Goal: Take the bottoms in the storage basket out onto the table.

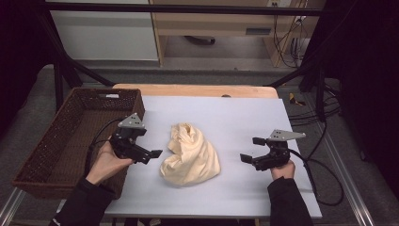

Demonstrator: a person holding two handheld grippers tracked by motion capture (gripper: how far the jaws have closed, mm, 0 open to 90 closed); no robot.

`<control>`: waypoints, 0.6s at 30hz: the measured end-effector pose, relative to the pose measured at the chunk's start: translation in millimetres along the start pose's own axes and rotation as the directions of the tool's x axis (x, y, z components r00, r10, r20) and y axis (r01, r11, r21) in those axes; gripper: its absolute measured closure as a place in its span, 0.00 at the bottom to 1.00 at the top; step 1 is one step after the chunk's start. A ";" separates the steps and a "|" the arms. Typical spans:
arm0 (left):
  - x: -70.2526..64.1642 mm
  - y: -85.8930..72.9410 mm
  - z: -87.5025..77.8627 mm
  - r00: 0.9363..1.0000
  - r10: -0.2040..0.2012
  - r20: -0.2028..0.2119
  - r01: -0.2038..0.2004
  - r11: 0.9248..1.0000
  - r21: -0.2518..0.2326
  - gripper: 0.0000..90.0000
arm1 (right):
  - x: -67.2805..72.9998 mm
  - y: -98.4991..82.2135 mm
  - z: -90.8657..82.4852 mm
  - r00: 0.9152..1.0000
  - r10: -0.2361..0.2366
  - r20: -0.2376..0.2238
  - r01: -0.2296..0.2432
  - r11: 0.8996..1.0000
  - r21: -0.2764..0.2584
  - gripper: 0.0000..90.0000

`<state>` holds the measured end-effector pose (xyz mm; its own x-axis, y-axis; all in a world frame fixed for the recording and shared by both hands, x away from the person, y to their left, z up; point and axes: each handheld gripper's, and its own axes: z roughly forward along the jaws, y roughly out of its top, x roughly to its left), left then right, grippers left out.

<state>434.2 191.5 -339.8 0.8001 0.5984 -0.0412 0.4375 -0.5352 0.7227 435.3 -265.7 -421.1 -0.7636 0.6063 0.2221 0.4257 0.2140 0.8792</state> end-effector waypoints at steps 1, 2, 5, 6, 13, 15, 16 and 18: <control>0.9 -1.0 -1.0 1.000 -0.003 -0.002 0.003 1.000 -0.002 0.02 | 0.0 0.0 0.0 1.000 0.000 0.000 0.000 1.000 0.000 0.04; 2.7 -3.0 -2.8 1.000 -0.006 -0.007 0.006 1.000 -0.001 0.02 | 0.0 0.0 0.0 1.000 0.000 0.001 0.000 1.000 0.001 0.04; 4.9 -5.5 -4.7 1.000 -0.012 -0.015 0.011 1.000 -0.001 0.02 | 0.0 0.0 0.1 1.000 0.000 0.000 0.000 1.000 0.000 0.04; 7.4 -7.9 -7.0 1.000 -0.018 -0.024 0.018 1.000 -0.003 0.02 | 0.0 0.0 0.1 1.000 0.000 0.000 0.000 1.000 0.001 0.04; 17.4 -18.3 -13.8 0.998 -0.046 -0.039 0.045 0.999 -0.015 0.02 | -0.2 0.0 0.1 1.000 0.000 0.001 0.000 1.000 0.001 0.04; 18.5 -20.0 -14.6 0.998 -0.050 -0.045 0.049 0.999 -0.015 0.02 | -0.1 -0.1 0.1 1.000 0.000 0.000 0.000 1.000 0.001 0.04; 21.0 -23.3 -16.3 0.997 -0.056 -0.048 0.055 0.998 -0.016 0.02 | -0.1 0.0 0.1 1.000 0.001 0.001 -0.001 1.000 0.001 0.04; 23.6 -26.8 -18.3 0.997 -0.062 -0.053 0.061 0.998 -0.018 0.02 | -0.1 -0.1 0.3 1.000 0.001 0.002 -0.001 1.000 0.001 0.04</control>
<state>433.9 230.8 -347.5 0.7487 0.6610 -0.0494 0.4782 -0.4871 0.7308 435.5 -265.6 -421.4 -0.7622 0.6081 0.2221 0.4270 0.2142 0.8785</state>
